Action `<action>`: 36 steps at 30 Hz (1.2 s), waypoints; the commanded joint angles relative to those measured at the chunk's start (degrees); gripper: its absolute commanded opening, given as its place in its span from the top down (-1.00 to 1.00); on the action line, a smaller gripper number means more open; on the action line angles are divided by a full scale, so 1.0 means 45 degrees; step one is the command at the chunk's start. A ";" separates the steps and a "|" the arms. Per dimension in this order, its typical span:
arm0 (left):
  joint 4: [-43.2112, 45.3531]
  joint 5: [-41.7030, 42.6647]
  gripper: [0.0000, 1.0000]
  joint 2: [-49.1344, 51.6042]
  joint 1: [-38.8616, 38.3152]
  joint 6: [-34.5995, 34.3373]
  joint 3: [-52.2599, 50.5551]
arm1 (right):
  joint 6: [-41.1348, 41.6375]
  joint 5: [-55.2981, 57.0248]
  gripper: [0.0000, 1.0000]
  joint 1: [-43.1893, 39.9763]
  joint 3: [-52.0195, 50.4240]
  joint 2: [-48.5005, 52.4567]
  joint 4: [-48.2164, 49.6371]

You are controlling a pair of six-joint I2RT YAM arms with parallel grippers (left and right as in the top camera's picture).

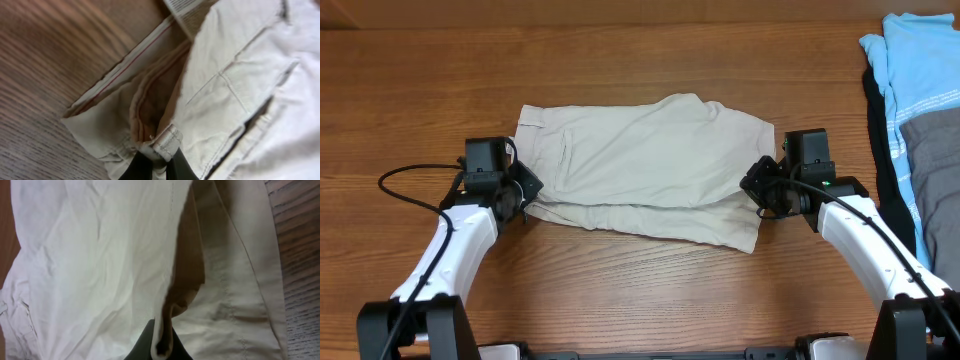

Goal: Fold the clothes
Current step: 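Shift the right gripper's grip on the leg end slightly toward the center, then lift the khakis with both grippers and stretch them upward, away from the table edge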

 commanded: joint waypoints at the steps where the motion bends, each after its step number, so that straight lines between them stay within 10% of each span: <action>1: 0.0209 -0.0457 0.92 0.1190 -0.0005 -0.0296 -0.0267 | -0.0029 -0.0194 0.93 0.0029 -0.0097 0.0491 0.0073; 20: 0.0180 0.0719 0.92 0.4755 -0.0005 -0.0238 -0.0267 | -0.0049 0.0185 0.93 0.0058 -0.1821 0.1613 0.0117; 36: -0.4386 0.3249 0.92 0.5158 -0.0005 0.0495 -0.0267 | -0.1783 -0.1365 0.92 -0.2079 -0.1525 0.1608 -0.1540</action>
